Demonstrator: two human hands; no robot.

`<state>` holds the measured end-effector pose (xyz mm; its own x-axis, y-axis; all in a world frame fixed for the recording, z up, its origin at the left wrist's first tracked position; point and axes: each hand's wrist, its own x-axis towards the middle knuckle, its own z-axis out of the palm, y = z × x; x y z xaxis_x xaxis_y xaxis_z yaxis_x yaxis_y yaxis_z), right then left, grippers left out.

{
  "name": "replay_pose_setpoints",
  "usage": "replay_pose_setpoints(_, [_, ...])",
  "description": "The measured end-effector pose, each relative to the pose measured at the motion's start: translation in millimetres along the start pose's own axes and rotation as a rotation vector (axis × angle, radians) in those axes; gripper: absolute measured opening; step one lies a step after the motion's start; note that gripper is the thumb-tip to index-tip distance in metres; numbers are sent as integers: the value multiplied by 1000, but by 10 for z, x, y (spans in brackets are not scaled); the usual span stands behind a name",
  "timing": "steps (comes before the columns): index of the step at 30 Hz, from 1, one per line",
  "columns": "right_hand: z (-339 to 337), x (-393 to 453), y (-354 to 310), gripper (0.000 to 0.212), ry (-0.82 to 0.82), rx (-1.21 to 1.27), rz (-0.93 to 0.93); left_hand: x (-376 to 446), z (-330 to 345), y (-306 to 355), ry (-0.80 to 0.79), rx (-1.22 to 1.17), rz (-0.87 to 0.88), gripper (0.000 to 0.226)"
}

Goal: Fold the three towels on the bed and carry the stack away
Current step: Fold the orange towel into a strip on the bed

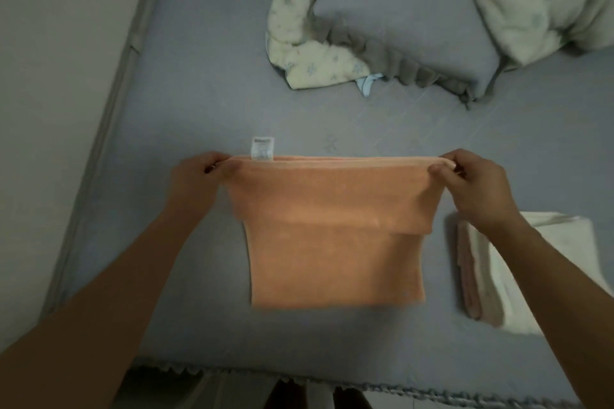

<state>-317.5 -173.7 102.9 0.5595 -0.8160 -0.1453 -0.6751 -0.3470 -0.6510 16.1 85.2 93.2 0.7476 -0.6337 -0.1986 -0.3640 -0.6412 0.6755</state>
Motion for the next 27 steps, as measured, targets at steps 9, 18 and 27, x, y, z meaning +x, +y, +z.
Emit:
replay_pose_setpoints(9, [-1086, 98, -878, 3, 203, 85, -200, 13, -1035, 985, 245, -71, 289, 20])
replay_pose_setpoints(18, [-1364, 147, -1047, 15, 342, 188, -232, -25, -1203, 1322, 325, -204, 323, 16])
replay_pose_setpoints(27, [-1526, 158, -1057, 10, 352, 214, -178, -3, -1309, 1535, 283, 6, 338, 24])
